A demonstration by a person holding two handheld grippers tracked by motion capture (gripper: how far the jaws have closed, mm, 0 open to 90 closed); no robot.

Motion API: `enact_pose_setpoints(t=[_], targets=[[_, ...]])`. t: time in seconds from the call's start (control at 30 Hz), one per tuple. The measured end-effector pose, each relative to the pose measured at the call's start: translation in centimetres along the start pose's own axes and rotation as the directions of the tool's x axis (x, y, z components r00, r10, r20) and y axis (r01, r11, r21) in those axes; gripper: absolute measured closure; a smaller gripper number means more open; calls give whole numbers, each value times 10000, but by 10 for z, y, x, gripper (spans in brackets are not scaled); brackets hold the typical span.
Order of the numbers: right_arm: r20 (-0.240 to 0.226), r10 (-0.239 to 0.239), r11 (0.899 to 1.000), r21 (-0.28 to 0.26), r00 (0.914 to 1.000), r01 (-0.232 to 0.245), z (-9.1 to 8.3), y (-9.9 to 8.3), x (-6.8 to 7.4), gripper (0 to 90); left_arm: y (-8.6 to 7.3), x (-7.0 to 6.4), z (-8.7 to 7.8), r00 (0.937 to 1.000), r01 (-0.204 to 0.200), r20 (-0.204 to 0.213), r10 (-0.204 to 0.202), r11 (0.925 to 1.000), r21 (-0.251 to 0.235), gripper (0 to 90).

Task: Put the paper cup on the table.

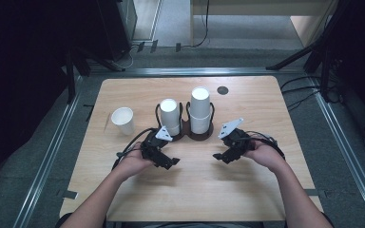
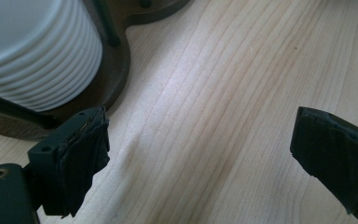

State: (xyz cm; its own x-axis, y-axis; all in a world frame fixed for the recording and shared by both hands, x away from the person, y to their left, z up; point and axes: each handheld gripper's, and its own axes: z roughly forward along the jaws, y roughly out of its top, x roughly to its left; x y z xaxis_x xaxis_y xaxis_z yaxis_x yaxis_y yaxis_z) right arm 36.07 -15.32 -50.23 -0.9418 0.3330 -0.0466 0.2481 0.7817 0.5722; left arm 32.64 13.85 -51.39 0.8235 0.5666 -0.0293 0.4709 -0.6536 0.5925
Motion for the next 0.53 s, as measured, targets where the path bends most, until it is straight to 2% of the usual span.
enact_pose_setpoints(t=[0.53], targets=[[-157, -301, 9982, 508, 9994, 309, 8, -2, 4, 228, -2, -3, 14, 9995, -287, 149, 278, 9975, 644, 48]])
